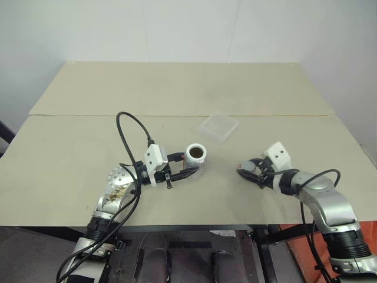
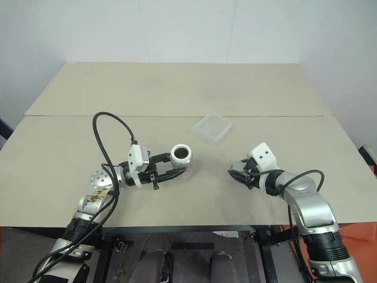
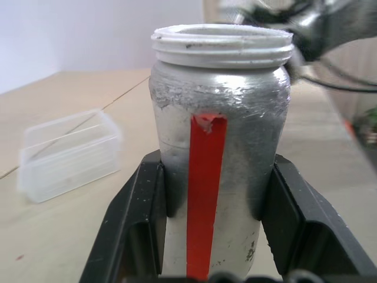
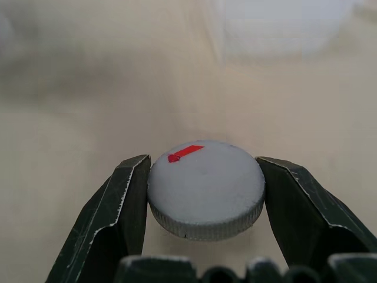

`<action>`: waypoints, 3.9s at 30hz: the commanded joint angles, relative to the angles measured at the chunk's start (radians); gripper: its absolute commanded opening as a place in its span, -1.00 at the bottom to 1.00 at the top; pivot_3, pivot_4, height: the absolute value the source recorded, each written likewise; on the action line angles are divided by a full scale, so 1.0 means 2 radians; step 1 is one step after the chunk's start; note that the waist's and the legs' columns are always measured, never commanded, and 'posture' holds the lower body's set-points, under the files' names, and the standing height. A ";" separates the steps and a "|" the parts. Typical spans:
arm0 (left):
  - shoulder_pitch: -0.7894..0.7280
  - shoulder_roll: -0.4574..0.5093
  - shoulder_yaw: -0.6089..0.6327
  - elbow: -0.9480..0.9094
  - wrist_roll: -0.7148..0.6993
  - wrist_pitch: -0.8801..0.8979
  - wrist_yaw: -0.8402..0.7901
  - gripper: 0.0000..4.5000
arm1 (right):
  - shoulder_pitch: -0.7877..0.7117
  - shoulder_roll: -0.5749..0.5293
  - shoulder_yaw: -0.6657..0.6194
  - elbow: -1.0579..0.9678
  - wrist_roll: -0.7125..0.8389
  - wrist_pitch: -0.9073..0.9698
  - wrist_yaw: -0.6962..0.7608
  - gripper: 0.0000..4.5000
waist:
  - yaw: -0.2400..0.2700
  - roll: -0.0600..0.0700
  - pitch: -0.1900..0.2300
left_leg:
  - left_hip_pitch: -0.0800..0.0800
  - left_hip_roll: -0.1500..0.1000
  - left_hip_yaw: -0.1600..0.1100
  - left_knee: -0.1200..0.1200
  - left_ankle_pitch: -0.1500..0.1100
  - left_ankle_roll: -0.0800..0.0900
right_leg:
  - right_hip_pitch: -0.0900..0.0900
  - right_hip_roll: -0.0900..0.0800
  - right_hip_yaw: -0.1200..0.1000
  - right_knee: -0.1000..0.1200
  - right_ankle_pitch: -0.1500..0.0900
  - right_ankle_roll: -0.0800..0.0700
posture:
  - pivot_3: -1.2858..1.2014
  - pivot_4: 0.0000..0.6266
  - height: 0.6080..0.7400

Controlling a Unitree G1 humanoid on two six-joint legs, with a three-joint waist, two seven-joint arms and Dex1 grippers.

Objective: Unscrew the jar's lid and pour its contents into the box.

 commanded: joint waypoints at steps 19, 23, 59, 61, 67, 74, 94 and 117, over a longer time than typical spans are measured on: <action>-0.152 -0.023 -0.003 0.169 0.125 0.004 0.161 -0.16 | -0.028 0.005 -0.039 -0.155 0.013 0.108 -0.059 0.98 | 0.001 0.000 0.000 | 0.000 -0.001 -0.001 0.000 0.000 0.000 | 0.001 0.000 0.000 0.000 0.000 0.000 | 0.03 -0.52 1.00; -0.239 -0.035 -0.012 0.286 0.163 -0.013 0.201 -0.16 | -0.038 0.011 -0.028 -0.182 0.009 0.118 -0.070 0.98 | 0.002 0.000 0.000 | -0.001 -0.001 -0.001 0.000 0.000 0.000 | 0.001 0.000 -0.001 -0.001 0.000 0.001 | 0.03 -0.52 1.00; -0.559 -0.141 -0.445 0.640 0.733 -0.066 0.685 -0.16 | 0.031 0.061 -0.068 -0.331 0.017 0.207 -0.171 0.98 | 0.011 -0.001 0.000 | -0.009 -0.001 0.002 0.000 0.001 0.000 | -0.007 0.000 -0.003 -0.001 0.000 0.001 | 0.03 -0.52 1.00; -0.558 -0.140 -0.437 0.640 0.729 -0.066 0.679 -0.16 | 0.032 0.061 -0.069 -0.331 0.016 0.207 -0.172 0.98 | 0.011 -0.001 0.000 | -0.009 -0.001 0.002 0.000 0.001 -0.001 | -0.007 0.000 -0.003 -0.001 0.000 0.001 | 0.03 -0.52 1.00; -0.542 -0.138 -0.321 0.636 0.624 -0.080 0.627 -0.16 | 0.030 0.055 -0.059 -0.321 0.013 0.197 -0.169 0.98 | 0.011 -0.001 0.000 | -0.009 -0.001 0.002 0.000 0.001 -0.001 | -0.007 0.000 -0.003 0.000 0.000 0.001 | 0.03 -0.52 1.00; -0.510 -0.123 -0.067 0.619 0.385 -0.085 0.473 -0.16 | 0.022 0.048 -0.042 -0.306 0.007 0.182 -0.160 0.98 | 0.009 -0.001 0.000 | -0.009 -0.001 0.002 0.001 0.001 -0.001 | -0.007 0.000 -0.003 0.001 0.000 0.001 | 0.03 -0.52 1.00; -0.274 -0.096 0.159 0.448 0.100 -0.143 0.197 -0.16 | 0.005 0.037 -0.009 -0.256 -0.017 0.135 -0.140 0.98 | 0.004 -0.001 0.000 | -0.009 -0.001 0.001 0.003 0.001 -0.001 | -0.007 0.000 -0.003 0.005 0.000 0.001 | 0.03 -0.52 1.00; -0.202 -0.104 0.123 0.399 0.101 -0.170 0.228 0.98 | -0.004 0.040 0.009 -0.224 -0.036 0.102 -0.131 1.00 | 0.004 0.000 0.000 | -0.008 -0.001 0.000 0.003 0.001 -0.001 | -0.006 0.000 -0.003 0.006 0.000 0.001 | 0.03 -0.52 1.00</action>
